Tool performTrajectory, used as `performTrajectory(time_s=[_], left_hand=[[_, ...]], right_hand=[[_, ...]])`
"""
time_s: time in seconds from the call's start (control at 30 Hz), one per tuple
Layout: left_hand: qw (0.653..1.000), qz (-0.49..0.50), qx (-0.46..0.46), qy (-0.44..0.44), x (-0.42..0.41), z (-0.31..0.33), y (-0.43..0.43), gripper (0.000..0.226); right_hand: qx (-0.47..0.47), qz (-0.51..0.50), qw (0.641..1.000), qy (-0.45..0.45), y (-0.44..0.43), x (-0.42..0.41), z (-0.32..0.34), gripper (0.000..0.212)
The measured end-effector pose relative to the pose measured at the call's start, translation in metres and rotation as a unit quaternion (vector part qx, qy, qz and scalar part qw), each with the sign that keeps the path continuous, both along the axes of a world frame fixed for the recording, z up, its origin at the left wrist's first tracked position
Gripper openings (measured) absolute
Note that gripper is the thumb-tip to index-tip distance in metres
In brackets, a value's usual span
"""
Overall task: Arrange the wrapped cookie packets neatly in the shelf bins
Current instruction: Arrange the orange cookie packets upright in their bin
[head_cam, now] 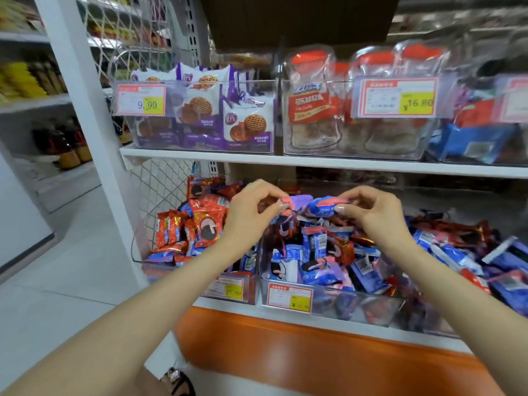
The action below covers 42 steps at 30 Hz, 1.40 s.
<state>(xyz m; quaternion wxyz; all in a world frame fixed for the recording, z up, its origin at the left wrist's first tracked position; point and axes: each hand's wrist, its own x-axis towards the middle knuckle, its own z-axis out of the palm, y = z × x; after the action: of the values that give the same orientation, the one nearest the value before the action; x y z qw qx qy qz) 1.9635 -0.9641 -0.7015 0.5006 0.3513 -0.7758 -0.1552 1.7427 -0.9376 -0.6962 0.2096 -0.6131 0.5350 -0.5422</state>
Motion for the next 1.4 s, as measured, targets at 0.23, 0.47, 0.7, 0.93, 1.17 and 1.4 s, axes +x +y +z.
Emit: performTrajectory(time_s=[0.23,0.47,0.7,0.93,1.17,1.4], left_hand=[[0.953,-0.005,0.059,-0.297,-0.003,-0.023,-0.014,0.023],[0.981,0.032,0.024,-0.19,0.027,-0.01,-0.014,0.017],[0.966,0.091,0.062,-0.233,0.08,-0.014,-0.012,0.016],[0.918,0.087,0.074,-0.38,0.087,-0.036,-0.015,0.037],[0.894,0.09,0.102,-0.427,0.081,-0.046,-0.021,0.021],[0.913,0.08,0.109,-0.385,0.082,-0.047,-0.017,0.01]], right_hand=[[0.225,0.061,0.903,0.361,-0.01,-0.025,-0.02,0.016],[0.127,0.048,0.964,0.231,-0.008,-0.017,-0.016,0.008],[0.074,0.116,0.97,0.198,-0.002,0.026,-0.015,0.012],[0.059,0.155,0.966,0.199,-0.002,0.066,-0.015,0.01],[0.054,0.168,0.963,0.204,-0.01,0.082,-0.022,0.008],[0.026,0.155,0.96,0.232,-0.021,0.096,-0.033,0.008]])
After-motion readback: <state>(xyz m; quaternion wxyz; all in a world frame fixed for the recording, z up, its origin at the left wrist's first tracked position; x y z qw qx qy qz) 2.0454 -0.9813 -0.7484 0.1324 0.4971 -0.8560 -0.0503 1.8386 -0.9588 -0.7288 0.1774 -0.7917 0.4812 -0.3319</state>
